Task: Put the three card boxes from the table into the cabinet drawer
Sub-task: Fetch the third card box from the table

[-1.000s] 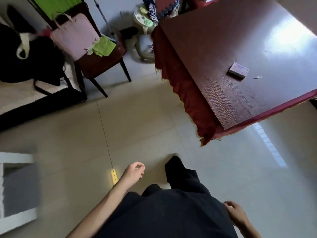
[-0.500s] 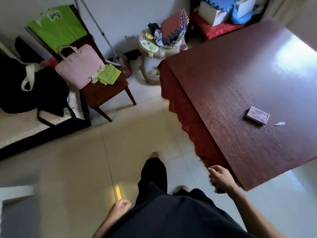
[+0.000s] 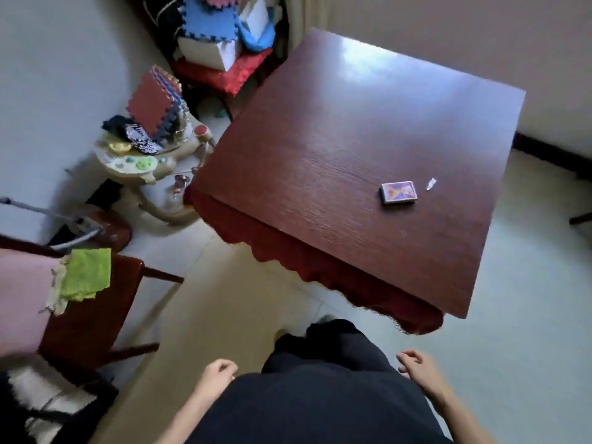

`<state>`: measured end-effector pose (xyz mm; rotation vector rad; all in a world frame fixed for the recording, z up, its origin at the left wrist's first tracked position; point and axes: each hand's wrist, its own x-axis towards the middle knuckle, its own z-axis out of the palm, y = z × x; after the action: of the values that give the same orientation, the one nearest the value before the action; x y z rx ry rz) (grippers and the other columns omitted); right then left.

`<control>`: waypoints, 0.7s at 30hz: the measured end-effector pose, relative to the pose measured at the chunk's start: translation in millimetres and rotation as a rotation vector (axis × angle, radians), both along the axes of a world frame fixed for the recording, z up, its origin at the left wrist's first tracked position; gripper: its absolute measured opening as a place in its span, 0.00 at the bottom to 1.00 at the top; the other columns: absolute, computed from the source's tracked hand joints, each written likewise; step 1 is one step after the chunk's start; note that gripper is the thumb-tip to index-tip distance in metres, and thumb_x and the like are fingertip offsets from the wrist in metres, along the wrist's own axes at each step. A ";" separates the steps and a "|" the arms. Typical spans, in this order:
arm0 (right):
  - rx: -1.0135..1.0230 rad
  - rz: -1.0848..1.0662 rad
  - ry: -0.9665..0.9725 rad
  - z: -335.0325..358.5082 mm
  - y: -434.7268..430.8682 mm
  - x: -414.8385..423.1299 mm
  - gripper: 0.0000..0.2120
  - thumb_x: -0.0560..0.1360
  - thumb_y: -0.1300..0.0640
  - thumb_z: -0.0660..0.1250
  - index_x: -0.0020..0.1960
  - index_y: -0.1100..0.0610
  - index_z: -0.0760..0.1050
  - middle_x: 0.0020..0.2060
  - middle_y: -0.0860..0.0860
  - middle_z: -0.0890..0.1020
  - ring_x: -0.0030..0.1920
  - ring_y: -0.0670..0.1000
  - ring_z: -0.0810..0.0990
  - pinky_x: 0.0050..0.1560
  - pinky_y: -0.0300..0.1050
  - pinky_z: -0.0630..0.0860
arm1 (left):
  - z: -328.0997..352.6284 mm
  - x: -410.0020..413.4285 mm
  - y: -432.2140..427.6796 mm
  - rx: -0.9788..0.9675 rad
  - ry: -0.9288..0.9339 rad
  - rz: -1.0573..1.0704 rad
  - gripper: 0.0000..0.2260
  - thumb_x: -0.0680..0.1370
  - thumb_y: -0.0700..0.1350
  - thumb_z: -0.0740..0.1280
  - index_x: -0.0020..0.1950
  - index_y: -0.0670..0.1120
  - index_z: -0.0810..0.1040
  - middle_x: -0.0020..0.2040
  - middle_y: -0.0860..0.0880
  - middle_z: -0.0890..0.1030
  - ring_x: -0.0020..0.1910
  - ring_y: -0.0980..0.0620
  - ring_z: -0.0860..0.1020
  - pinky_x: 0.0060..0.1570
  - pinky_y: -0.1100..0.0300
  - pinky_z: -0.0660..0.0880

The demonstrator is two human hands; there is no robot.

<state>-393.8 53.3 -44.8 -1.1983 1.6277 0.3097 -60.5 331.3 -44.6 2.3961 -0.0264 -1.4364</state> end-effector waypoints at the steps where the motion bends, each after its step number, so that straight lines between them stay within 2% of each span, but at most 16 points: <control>1: 0.018 -0.021 0.031 0.7 13.0 -8.8 0.07 0.80 0.59 0.67 0.53 0.62 0.79 0.43 0.59 0.84 0.39 0.52 0.81 0.34 0.42 0.73 | -1.5 14.6 -17.2 0.009 0.003 -0.036 0.05 0.79 0.41 0.64 0.50 0.42 0.80 0.42 0.44 0.82 0.41 0.47 0.79 0.40 0.60 0.73; 3: 0.027 -0.125 0.080 -9.9 33.7 -26.6 0.07 0.79 0.60 0.68 0.51 0.64 0.81 0.43 0.60 0.85 0.39 0.53 0.81 0.38 0.43 0.73 | -3.4 44.2 -61.2 -0.038 0.016 -0.086 0.06 0.80 0.40 0.63 0.51 0.39 0.78 0.38 0.43 0.80 0.33 0.48 0.76 0.30 0.63 0.73; 5: 0.047 -0.238 0.136 -17.2 44.7 -36.3 0.07 0.78 0.61 0.68 0.49 0.65 0.82 0.42 0.61 0.86 0.39 0.55 0.80 0.41 0.46 0.73 | -2.5 64.1 -112.1 -0.086 0.030 -0.141 0.06 0.80 0.39 0.63 0.53 0.38 0.77 0.37 0.43 0.78 0.30 0.51 0.73 0.22 0.68 0.68; 8: 0.088 -0.311 0.188 -25.2 55.9 -37.6 0.08 0.79 0.57 0.69 0.50 0.62 0.83 0.42 0.57 0.85 0.39 0.52 0.79 0.37 0.42 0.72 | 1.2 82.7 -166.1 -0.152 0.029 -0.217 0.06 0.80 0.42 0.63 0.53 0.41 0.77 0.40 0.44 0.80 0.31 0.54 0.74 0.28 0.67 0.69; 9: 0.095 -0.333 0.199 -25.3 53.3 -35.1 0.08 0.79 0.55 0.70 0.50 0.60 0.83 0.43 0.55 0.85 0.40 0.52 0.79 0.39 0.43 0.72 | 4.9 86.2 -183.9 -0.174 0.025 -0.231 0.06 0.80 0.42 0.63 0.53 0.42 0.77 0.41 0.44 0.80 0.32 0.54 0.74 0.29 0.67 0.70; 11: 0.096 -0.365 0.186 -29.1 40.0 -26.1 0.08 0.78 0.54 0.70 0.50 0.57 0.83 0.46 0.55 0.86 0.46 0.54 0.80 0.49 0.45 0.73 | 9.0 90.3 -211.4 -0.190 0.020 -0.256 0.05 0.80 0.42 0.64 0.53 0.44 0.77 0.43 0.44 0.81 0.33 0.55 0.75 0.29 0.68 0.70; 13: 0.102 -0.363 0.132 -29.8 19.4 -10.8 0.07 0.78 0.54 0.69 0.50 0.56 0.83 0.47 0.54 0.86 0.49 0.55 0.82 0.55 0.48 0.75 | 11.3 93.0 -227.9 -0.192 0.030 -0.285 0.05 0.80 0.42 0.64 0.53 0.44 0.77 0.43 0.44 0.80 0.33 0.55 0.76 0.27 0.70 0.71; 15: 0.075 -0.375 0.047 -28.2 -9.7 7.2 0.06 0.78 0.55 0.68 0.50 0.57 0.81 0.45 0.55 0.85 0.45 0.55 0.83 0.52 0.50 0.77 | 10.1 97.3 -240.3 -0.190 0.042 -0.304 0.05 0.79 0.41 0.64 0.53 0.43 0.78 0.43 0.44 0.80 0.33 0.55 0.75 0.25 0.71 0.70; 16: 0.043 -0.391 -0.008 -26.9 -25.2 17.4 0.06 0.79 0.56 0.68 0.51 0.59 0.81 0.43 0.57 0.85 0.41 0.54 0.83 0.46 0.49 0.79 | 8.3 100.2 -243.2 -0.177 0.041 -0.314 0.06 0.80 0.41 0.64 0.54 0.42 0.77 0.43 0.44 0.80 0.33 0.55 0.75 0.25 0.71 0.70; 18: -0.026 -0.386 -0.078 -17.8 -53.0 40.1 0.06 0.79 0.55 0.68 0.50 0.58 0.81 0.39 0.56 0.85 0.34 0.50 0.81 0.35 0.41 0.77 | 6.0 106.6 -244.4 -0.140 0.054 -0.322 0.07 0.80 0.40 0.63 0.55 0.40 0.77 0.41 0.44 0.79 0.31 0.54 0.73 0.27 0.68 0.69; 19: -0.063 -0.373 -0.096 -11.9 -66.8 52.8 0.06 0.78 0.54 0.68 0.49 0.55 0.82 0.39 0.54 0.86 0.34 0.48 0.82 0.35 0.39 0.77 | 5.3 111.4 -245.7 -0.120 0.063 -0.329 0.07 0.80 0.39 0.63 0.56 0.39 0.77 0.40 0.44 0.78 0.30 0.54 0.73 0.28 0.66 0.68; 21: -0.128 -0.356 -0.128 -0.5 -95.9 79.7 0.05 0.76 0.50 0.69 0.45 0.50 0.83 0.39 0.49 0.87 0.37 0.46 0.85 0.41 0.43 0.82 | 1.1 121.3 -247.3 -0.085 0.073 -0.359 0.08 0.80 0.38 0.63 0.57 0.36 0.76 0.38 0.44 0.78 0.30 0.52 0.72 0.29 0.64 0.68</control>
<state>-314.2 -42.6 -45.3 -0.9761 1.7294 -0.0963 60.8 84.0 -43.5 2.3505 -0.5123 -1.6363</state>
